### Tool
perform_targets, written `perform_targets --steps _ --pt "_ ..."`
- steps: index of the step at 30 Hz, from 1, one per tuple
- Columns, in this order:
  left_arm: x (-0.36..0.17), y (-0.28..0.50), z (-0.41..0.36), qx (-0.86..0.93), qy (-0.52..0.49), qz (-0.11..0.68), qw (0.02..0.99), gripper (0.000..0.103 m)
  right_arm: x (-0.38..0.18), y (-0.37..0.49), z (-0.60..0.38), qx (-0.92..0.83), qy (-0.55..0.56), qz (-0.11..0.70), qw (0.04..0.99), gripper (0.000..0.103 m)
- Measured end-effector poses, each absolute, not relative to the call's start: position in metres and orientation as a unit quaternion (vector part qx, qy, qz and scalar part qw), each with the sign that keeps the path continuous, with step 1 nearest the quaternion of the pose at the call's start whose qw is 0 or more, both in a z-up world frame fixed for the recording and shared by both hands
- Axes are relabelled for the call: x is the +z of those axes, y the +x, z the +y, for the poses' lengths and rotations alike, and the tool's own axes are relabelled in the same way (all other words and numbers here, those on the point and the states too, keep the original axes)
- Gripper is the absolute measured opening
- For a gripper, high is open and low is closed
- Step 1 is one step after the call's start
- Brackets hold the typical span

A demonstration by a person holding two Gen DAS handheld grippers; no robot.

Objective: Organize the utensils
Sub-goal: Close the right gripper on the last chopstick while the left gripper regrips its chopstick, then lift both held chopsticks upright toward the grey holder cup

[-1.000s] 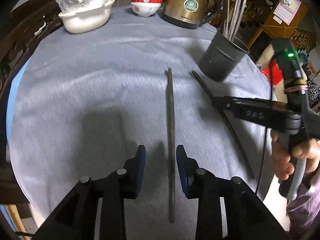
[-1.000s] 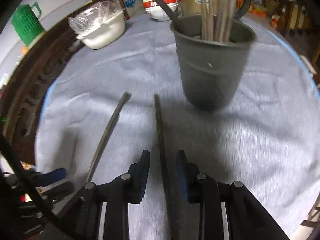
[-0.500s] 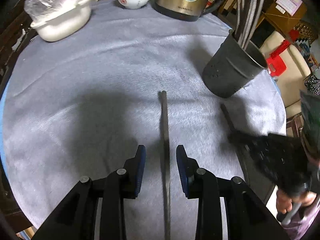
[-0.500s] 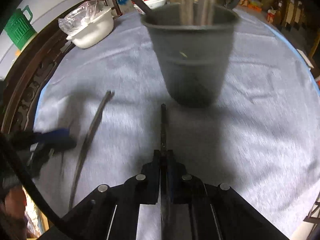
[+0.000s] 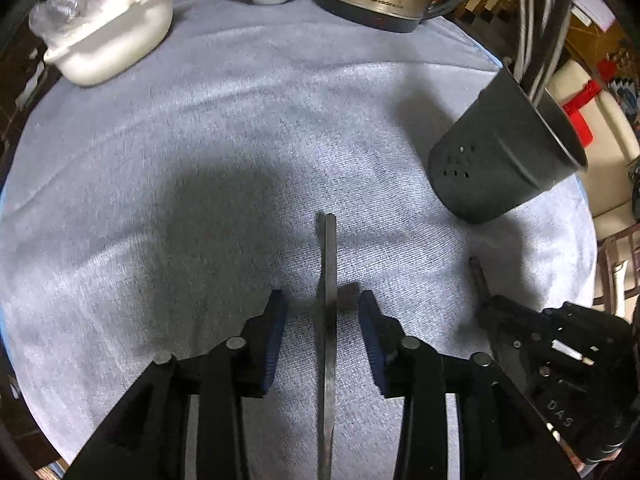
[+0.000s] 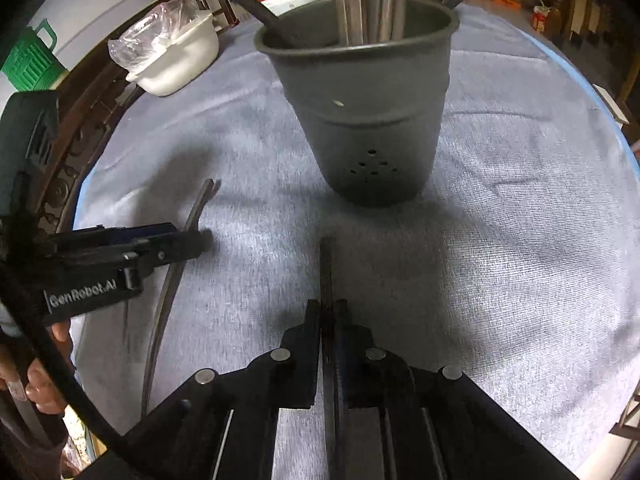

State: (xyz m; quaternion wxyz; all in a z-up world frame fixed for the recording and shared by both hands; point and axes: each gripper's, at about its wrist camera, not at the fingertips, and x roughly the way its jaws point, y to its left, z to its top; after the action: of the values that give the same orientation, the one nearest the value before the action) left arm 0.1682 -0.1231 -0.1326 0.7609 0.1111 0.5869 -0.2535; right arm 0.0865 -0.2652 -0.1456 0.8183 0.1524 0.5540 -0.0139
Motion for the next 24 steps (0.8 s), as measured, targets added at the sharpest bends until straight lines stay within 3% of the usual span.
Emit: perform_targets --steps 3,4,24 --pt "-0.133 0.163 -0.124 -0.247 0.124 0.572 0.773 0.01 -0.145 0.083 -0.263 -0.014 0.141 0.549 0.824 0.009" --pt "-0.133 0.161 -0.124 -0.246 0.126 0.569 0.775 0.007 -0.145 0.082 -0.261 -0.014 0.137 0.547 0.826 0.009" --pt "-0.083 0.116 -0.112 -0.22 0.158 0.445 0.853 0.006 -0.143 0.079 -0.255 -0.017 0.112 0.546 0.83 0.007"
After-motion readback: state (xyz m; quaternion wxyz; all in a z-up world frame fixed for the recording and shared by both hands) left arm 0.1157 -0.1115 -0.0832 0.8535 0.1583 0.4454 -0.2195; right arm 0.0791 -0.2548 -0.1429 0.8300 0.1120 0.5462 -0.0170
